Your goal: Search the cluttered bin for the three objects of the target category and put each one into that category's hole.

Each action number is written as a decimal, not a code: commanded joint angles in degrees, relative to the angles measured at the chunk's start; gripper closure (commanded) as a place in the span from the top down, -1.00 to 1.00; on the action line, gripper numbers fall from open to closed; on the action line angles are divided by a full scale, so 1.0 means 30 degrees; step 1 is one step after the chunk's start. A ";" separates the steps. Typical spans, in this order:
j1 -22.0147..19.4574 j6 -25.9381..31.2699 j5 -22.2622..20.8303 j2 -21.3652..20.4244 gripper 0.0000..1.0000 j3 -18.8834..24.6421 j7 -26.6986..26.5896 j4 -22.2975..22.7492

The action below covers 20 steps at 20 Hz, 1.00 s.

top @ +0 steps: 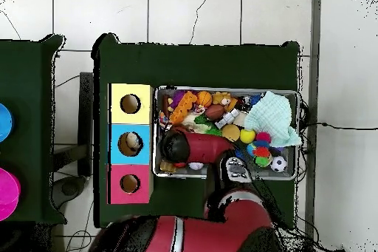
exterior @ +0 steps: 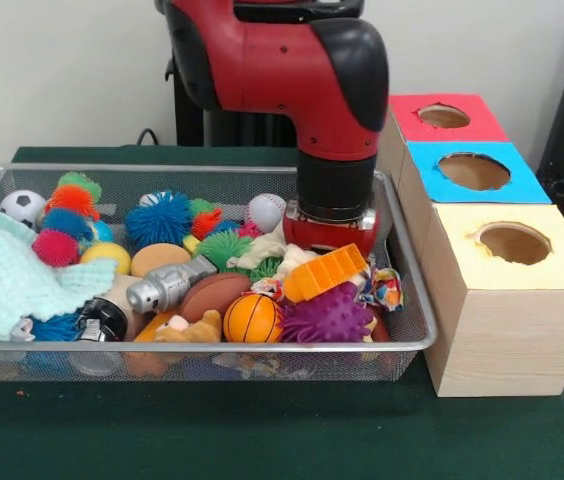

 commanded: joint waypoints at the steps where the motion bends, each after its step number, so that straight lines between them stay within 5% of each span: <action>1: 0.3290 -0.2483 0.0676 0.4779 -1.00 -0.6981 0.3841 -0.3841; 5: 0.5496 -0.1667 0.1611 0.5278 -1.00 -1.0632 0.4627 -0.3904; 10: 0.6166 -0.0519 0.1637 0.5293 -1.00 -1.2362 0.3645 -0.4134; 20: 0.5882 -0.0886 0.0780 0.4168 -1.00 -1.2669 0.2492 -0.3450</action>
